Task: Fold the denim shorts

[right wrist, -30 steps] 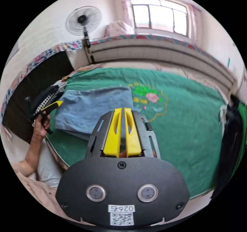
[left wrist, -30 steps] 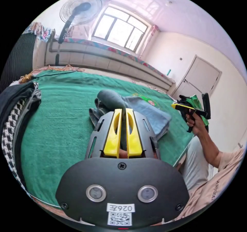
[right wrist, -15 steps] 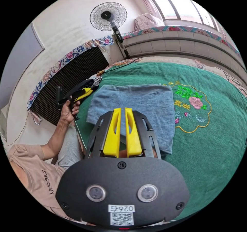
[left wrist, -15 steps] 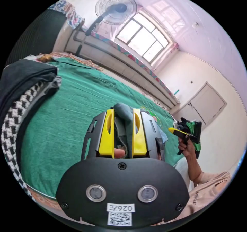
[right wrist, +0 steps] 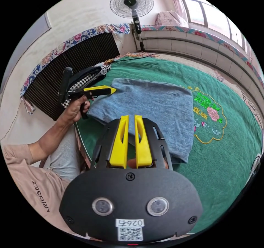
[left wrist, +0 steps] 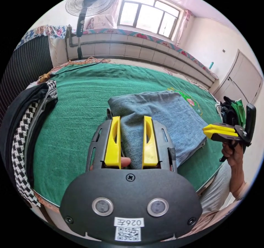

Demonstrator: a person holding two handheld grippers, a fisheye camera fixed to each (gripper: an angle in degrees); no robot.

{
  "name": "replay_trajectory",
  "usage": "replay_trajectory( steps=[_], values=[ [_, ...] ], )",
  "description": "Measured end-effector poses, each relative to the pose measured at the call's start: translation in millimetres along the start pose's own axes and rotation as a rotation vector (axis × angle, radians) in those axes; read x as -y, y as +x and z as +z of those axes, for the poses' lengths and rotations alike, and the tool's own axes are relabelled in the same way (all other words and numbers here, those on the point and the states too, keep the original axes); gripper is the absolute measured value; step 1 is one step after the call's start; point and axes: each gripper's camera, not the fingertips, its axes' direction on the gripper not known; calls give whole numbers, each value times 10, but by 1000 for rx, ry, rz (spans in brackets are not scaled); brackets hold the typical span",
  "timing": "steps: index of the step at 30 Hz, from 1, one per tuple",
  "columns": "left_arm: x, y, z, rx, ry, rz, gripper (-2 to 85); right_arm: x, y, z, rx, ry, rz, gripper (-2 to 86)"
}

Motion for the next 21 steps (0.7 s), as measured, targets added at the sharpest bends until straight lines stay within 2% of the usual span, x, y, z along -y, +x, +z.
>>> replay_trajectory(
  steps=[10,14,17,21],
  values=[
    [-277,104,-57,149,12,102,92,-528,-2143,800,-219,-42,-154,-1],
    [-383,59,-172,159,24,107,71,-728,-2762,922,-79,-39,-103,-9],
    [-471,-92,-339,61,70,53,40,-858,-3183,915,-78,-17,-81,-8],
    [-575,-435,-549,-179,115,-38,21,-1003,-3736,858,-112,19,-88,6]
  ],
)
